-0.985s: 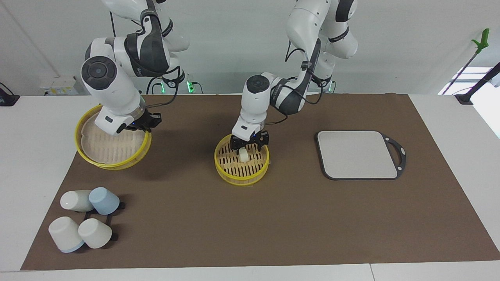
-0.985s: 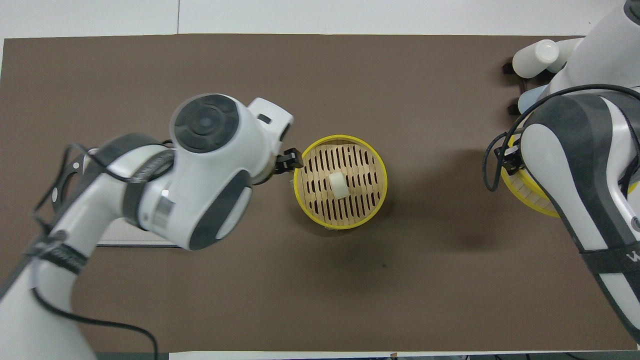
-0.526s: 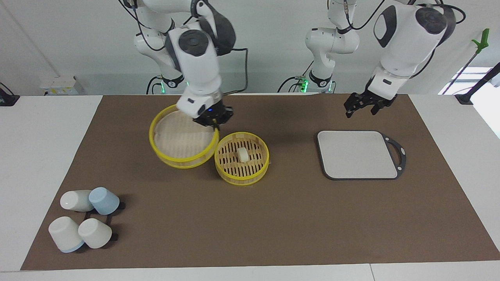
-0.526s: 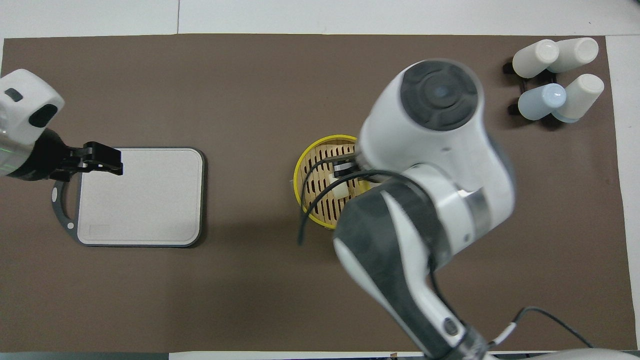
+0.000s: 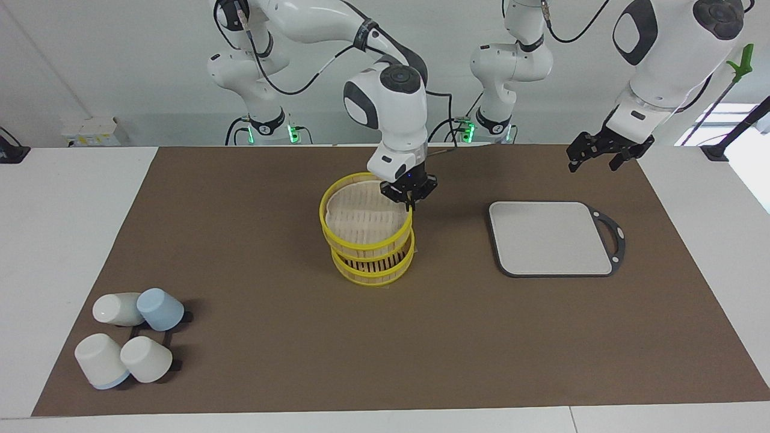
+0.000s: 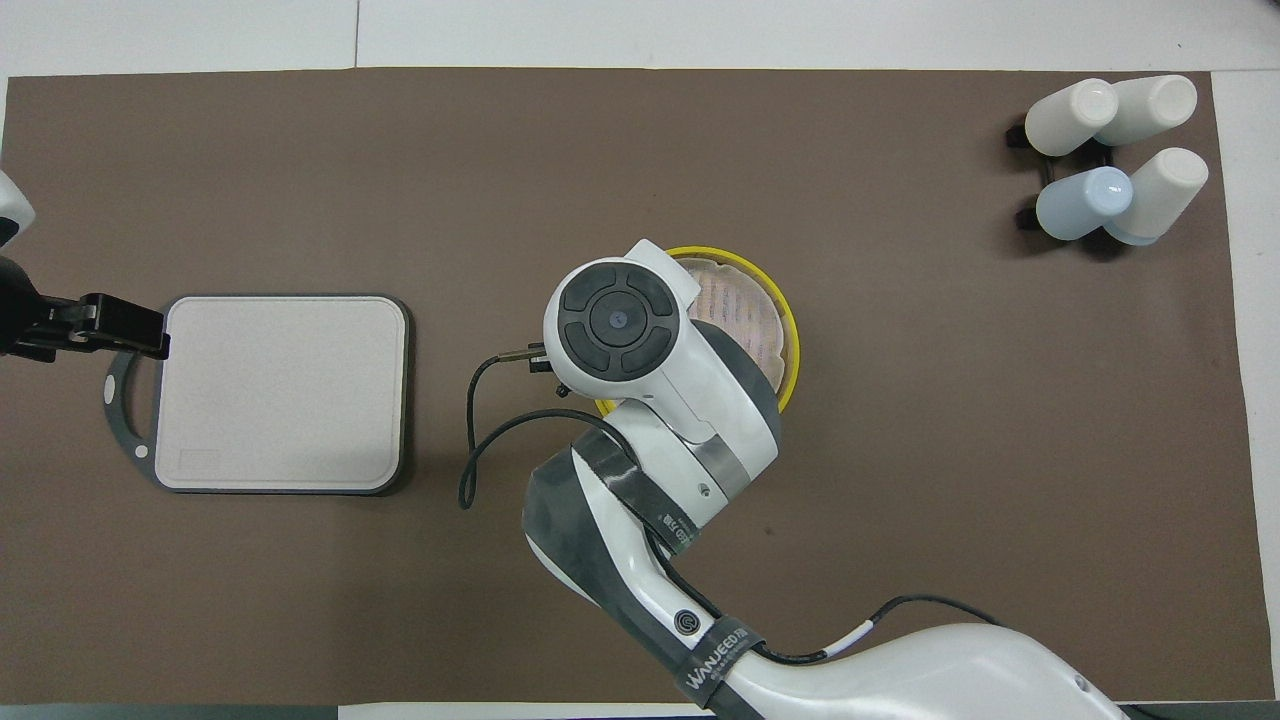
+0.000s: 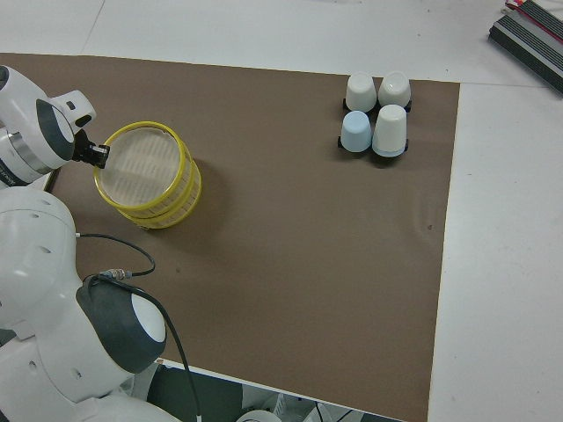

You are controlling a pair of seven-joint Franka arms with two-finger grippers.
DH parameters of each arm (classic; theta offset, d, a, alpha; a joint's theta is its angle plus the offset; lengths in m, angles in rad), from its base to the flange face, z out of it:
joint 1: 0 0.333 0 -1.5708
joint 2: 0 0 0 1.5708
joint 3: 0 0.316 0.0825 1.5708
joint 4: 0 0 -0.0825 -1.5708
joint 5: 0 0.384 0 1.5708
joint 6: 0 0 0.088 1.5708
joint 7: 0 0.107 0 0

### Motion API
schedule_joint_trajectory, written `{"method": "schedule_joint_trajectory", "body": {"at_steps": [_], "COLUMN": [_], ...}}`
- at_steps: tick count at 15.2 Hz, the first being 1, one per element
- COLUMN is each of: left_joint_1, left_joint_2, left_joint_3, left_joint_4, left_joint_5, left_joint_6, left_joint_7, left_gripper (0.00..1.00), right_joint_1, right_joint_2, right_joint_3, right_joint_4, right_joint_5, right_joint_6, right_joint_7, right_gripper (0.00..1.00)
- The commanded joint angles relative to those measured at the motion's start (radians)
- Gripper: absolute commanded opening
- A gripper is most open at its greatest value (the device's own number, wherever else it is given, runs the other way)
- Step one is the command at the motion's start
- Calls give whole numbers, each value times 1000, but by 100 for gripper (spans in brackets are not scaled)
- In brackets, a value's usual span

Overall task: Place bun in steamer
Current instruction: 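Release the lid on the steamer and draw the right gripper back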

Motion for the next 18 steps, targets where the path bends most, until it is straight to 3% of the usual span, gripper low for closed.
{"method": "schedule_joint_trajectory", "body": {"at_steps": [1, 12, 18], "left_joint_1": [9, 12, 12], "left_joint_2": [22, 19, 16], "left_joint_3": [-6, -8, -8], "left_joint_4": [58, 97, 91], "left_joint_5": [18, -5, -11], "left_joint_6": [-53, -96, -88], "left_joint_7": [22, 23, 23], "left_gripper": [100, 100, 100], "right_joint_1": [3, 1, 6], "right_joint_2": [-4, -9, -24], "right_joint_3": [1, 1, 1], "right_joint_4": [-13, -108, -145], "right_joint_5": [-16, -7, 5], "right_joint_6": [22, 170, 161], "right_joint_7": [29, 74, 123], "right_gripper": [0, 0, 0]}}
